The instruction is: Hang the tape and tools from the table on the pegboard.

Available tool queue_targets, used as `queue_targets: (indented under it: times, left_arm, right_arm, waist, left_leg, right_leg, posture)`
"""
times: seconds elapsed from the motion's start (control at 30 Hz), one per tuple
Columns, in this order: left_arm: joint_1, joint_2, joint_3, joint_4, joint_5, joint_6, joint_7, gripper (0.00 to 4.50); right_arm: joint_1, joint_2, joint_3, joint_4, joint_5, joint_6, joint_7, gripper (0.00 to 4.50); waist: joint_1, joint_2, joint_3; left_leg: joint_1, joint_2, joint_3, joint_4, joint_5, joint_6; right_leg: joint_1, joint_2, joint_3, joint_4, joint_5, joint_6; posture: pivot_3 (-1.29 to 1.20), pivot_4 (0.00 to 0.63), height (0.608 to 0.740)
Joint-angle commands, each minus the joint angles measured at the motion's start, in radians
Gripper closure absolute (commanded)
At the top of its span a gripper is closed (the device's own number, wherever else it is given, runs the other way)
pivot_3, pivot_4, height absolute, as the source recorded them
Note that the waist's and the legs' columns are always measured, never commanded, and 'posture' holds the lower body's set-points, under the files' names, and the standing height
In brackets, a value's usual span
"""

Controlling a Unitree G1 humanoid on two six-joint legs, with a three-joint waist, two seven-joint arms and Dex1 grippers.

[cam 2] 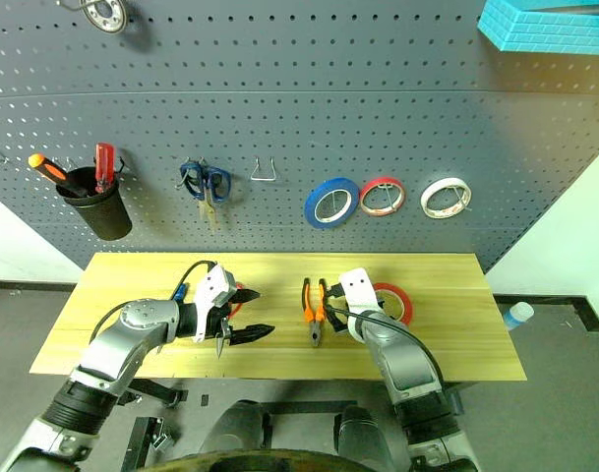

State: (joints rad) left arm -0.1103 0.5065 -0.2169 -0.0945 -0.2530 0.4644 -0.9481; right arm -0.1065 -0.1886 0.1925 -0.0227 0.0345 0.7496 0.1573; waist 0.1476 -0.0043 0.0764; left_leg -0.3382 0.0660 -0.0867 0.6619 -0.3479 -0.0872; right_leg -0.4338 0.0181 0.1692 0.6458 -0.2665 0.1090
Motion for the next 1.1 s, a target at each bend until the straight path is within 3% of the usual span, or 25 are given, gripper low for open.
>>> queue_targets:
  times: [0.03,0.63,1.1]
  left_arm:
    - [0.022,0.011,0.014,-0.068,-0.023,0.017,0.008,0.02]
    - [0.126,0.062,0.031,-0.209,-0.079,0.104,0.035,0.02]
    - [0.168,0.092,0.044,-0.252,-0.112,0.123,0.046,0.02]
  right_arm:
    - [-0.014,-0.005,-0.004,-0.011,-0.014,-0.014,0.007,0.0]
    - [0.049,-0.002,-0.007,-0.083,-0.026,0.013,0.01,0.0]
    - [0.041,0.011,-0.047,-0.092,-0.031,-0.019,-0.023,0.0]
  waist:
    - [-0.001,0.001,0.01]
    - [-0.027,0.0,0.082]
    - [-0.035,0.0,0.099]
  left_leg:
    - [0.0,0.0,0.0,0.0,0.0,0.0]
    - [-0.003,0.0,0.0,-0.001,0.0,0.0]
    - [-0.006,0.0,0.0,-0.002,-0.001,0.001]
  right_leg:
    - [0.0,0.0,0.0,0.0,0.0,0.0]
    - [-0.004,0.0,0.0,0.0,-0.001,0.0]
    - [-0.008,0.0,0.0,0.0,-0.001,0.0]
  posture:
    - [0.33,0.096,0.727]
    - [0.33,0.159,0.727]
    - [0.32,0.161,0.727]
